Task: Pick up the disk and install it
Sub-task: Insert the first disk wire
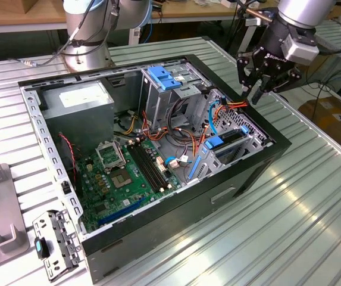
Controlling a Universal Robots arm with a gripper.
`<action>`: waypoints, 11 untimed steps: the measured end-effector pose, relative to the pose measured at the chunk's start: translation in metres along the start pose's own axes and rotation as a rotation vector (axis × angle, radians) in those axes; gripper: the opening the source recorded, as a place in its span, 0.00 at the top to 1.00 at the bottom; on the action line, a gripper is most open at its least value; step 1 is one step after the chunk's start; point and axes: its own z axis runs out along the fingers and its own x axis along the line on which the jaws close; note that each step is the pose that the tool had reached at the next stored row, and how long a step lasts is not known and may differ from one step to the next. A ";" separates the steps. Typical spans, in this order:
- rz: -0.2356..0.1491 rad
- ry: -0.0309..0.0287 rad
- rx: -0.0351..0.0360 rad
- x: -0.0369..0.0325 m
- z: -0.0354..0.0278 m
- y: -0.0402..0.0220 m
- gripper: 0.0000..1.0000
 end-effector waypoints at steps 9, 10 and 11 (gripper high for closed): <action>-0.053 0.0073 0.0038 0.0007 0.0021 -0.0006 0.82; -0.053 0.0072 0.0039 0.0006 -0.0016 -0.0010 0.83; -0.053 0.0081 0.0029 0.0004 -0.0041 -0.0012 0.83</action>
